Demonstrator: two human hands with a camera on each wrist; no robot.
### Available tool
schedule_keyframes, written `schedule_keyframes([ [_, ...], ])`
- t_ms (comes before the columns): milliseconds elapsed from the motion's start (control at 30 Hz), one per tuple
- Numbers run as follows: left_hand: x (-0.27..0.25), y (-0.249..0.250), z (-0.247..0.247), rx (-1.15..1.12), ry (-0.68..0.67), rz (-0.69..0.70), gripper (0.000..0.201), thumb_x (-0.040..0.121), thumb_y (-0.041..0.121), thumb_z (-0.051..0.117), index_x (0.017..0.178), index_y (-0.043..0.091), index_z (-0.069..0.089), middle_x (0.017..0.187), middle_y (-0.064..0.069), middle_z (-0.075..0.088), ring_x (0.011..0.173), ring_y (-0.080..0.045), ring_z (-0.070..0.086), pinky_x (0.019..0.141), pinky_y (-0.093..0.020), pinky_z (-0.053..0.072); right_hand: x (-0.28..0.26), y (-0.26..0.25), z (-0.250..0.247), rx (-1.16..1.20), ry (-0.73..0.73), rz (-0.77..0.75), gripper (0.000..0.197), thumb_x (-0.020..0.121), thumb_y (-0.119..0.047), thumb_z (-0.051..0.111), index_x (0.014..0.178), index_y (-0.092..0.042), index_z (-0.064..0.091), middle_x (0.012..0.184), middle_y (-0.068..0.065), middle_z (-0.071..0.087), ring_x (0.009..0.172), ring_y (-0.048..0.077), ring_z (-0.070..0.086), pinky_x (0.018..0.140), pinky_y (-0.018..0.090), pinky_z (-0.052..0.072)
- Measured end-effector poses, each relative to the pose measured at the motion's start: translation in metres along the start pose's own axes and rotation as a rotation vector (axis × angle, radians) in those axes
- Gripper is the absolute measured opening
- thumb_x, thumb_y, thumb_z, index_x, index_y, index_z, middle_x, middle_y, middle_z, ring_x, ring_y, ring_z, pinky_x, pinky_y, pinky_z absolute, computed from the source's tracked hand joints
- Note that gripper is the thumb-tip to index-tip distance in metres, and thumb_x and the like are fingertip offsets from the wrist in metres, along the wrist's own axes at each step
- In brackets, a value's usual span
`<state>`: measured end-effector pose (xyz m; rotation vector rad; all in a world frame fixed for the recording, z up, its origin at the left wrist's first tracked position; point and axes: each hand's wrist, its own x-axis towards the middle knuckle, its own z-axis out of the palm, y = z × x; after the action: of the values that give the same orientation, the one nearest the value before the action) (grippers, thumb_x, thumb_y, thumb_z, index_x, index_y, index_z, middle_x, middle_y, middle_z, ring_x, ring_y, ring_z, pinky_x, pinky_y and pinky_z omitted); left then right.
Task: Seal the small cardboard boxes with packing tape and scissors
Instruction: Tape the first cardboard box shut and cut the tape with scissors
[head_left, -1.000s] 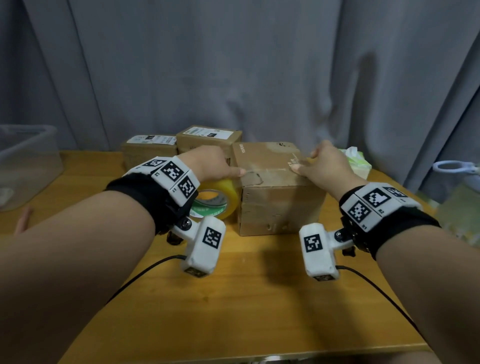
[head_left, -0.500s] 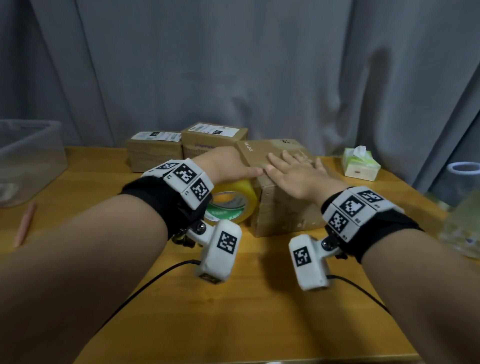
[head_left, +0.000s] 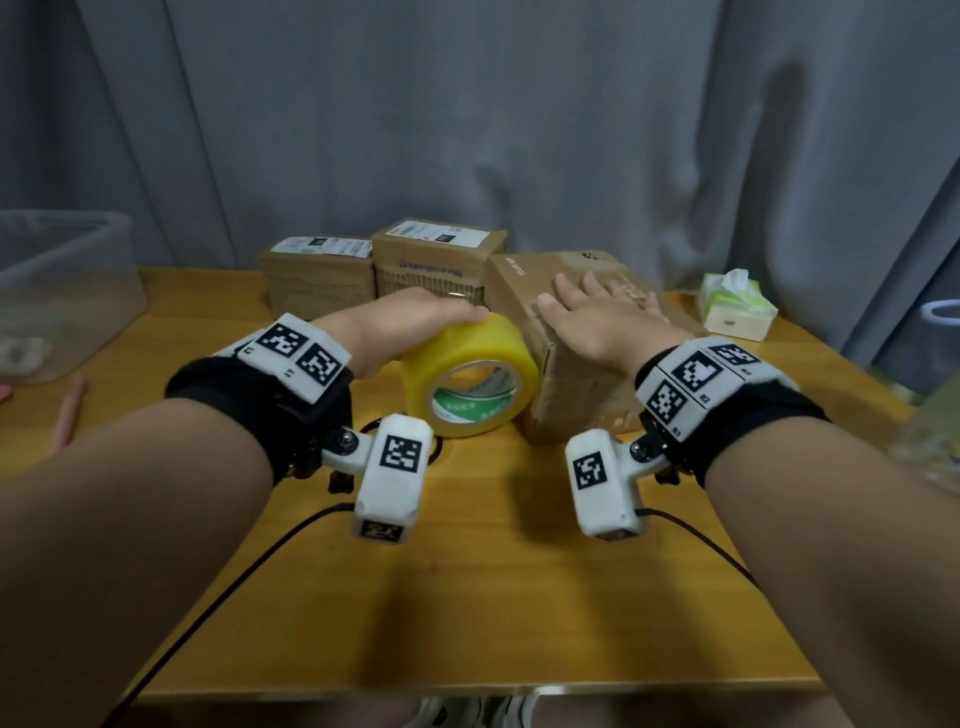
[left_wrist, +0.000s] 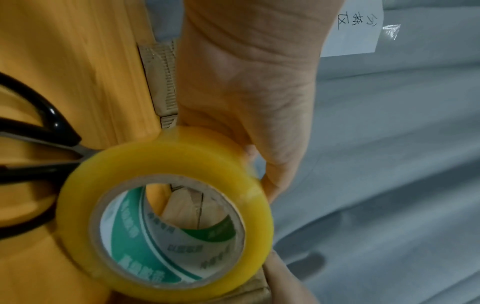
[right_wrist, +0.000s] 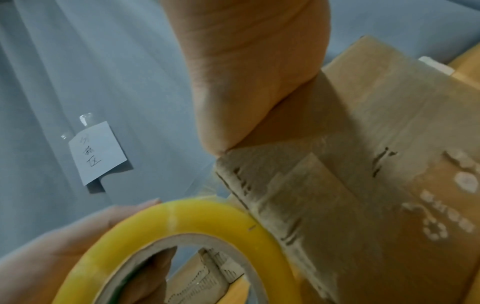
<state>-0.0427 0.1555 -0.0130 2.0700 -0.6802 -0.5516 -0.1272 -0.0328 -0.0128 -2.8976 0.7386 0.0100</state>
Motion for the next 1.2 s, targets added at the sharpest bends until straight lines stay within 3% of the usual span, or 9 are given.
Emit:
schedule_keyframes([
  [200,-0.014,0.007,-0.005,0.227,0.015,0.072,0.053,0.087,0.054,0.056,0.094,0.004,0.072,0.093,-0.008,0.073,0.091,-0.023,0.067,0.088,-0.034,0.05,0.0,0.001,0.001,0.003,0.014,-0.014,0.059,0.097,-0.058,0.009,0.152,-0.038,0.005,0.161,-0.004,-0.003,0.148,0.021,-0.004,0.116,0.052,-0.006],
  [300,-0.013,0.015,-0.004,0.474,0.059,0.038,0.048,0.087,0.053,0.057,0.081,0.005,0.063,0.081,-0.008,0.063,0.077,-0.022,0.058,0.07,-0.031,0.044,-0.001,0.003,0.0,0.003,0.026,-0.03,0.06,0.096,-0.06,0.009,0.152,-0.039,0.006,0.162,-0.003,-0.001,0.148,0.022,-0.002,0.117,0.053,-0.005],
  [433,-0.007,0.025,-0.001,0.562,0.088,0.012,0.042,0.085,0.051,0.06,0.075,0.01,0.058,0.074,-0.003,0.057,0.069,-0.017,0.052,0.06,-0.028,0.037,-0.008,0.004,-0.001,-0.074,0.194,-0.074,0.057,0.096,-0.062,0.018,0.147,-0.039,0.031,0.154,0.01,0.025,0.141,0.031,0.019,0.114,0.052,0.012],
  [533,0.0,0.022,0.003,0.565,0.079,0.01,0.043,0.084,0.05,0.062,0.084,0.007,0.063,0.076,-0.004,0.057,0.074,-0.02,0.054,0.065,-0.029,0.039,-0.015,-0.005,-0.001,-0.047,0.284,-0.123,0.05,0.098,-0.054,0.029,0.133,-0.028,0.053,0.136,0.012,0.045,0.129,0.032,0.039,0.107,0.046,0.028],
  [733,0.004,0.015,0.005,0.505,0.044,-0.011,0.042,0.084,0.052,0.061,0.083,0.01,0.062,0.077,-0.003,0.06,0.075,-0.019,0.057,0.072,-0.031,0.046,-0.017,-0.011,0.016,-0.056,0.153,-0.087,0.067,0.097,-0.058,0.015,0.154,-0.022,0.013,0.161,0.01,0.008,0.148,0.025,0.008,0.119,0.044,0.0],
  [833,0.001,0.012,0.002,0.455,0.02,0.052,0.044,0.083,0.054,0.062,0.084,0.01,0.063,0.08,-0.003,0.062,0.079,-0.02,0.059,0.077,-0.033,0.048,-0.017,-0.013,0.017,-0.075,0.163,-0.075,0.063,0.099,-0.051,0.018,0.154,-0.022,0.012,0.161,0.01,0.008,0.148,0.026,0.007,0.119,0.045,0.0],
  [1000,-0.017,0.01,-0.002,0.515,-0.084,0.184,0.05,0.076,0.047,0.072,0.116,0.027,0.05,0.113,0.006,0.048,0.101,-0.013,0.049,0.075,-0.025,0.04,-0.012,-0.01,0.018,-0.085,0.161,-0.081,0.063,0.098,-0.053,0.02,0.154,-0.023,0.012,0.161,0.008,0.008,0.148,0.023,0.007,0.119,0.043,0.0],
  [1100,-0.025,0.007,-0.002,0.59,-0.025,0.268,0.044,0.077,0.042,0.072,0.115,0.032,0.055,0.117,0.004,0.043,0.106,-0.014,0.046,0.085,-0.026,0.037,-0.01,0.0,0.014,-0.071,0.151,-0.122,0.063,0.099,-0.054,0.021,0.154,-0.025,0.014,0.161,0.006,0.009,0.148,0.021,0.008,0.119,0.042,0.0],
  [1200,-0.024,0.007,0.009,0.656,0.016,0.353,0.044,0.081,0.046,0.067,0.121,0.03,0.06,0.119,0.003,0.054,0.109,-0.014,0.05,0.091,-0.028,0.041,-0.012,0.004,0.015,-0.092,0.163,-0.127,0.061,0.099,-0.052,0.022,0.153,-0.026,0.016,0.161,0.006,0.012,0.148,0.026,0.008,0.117,0.046,-0.002],
])
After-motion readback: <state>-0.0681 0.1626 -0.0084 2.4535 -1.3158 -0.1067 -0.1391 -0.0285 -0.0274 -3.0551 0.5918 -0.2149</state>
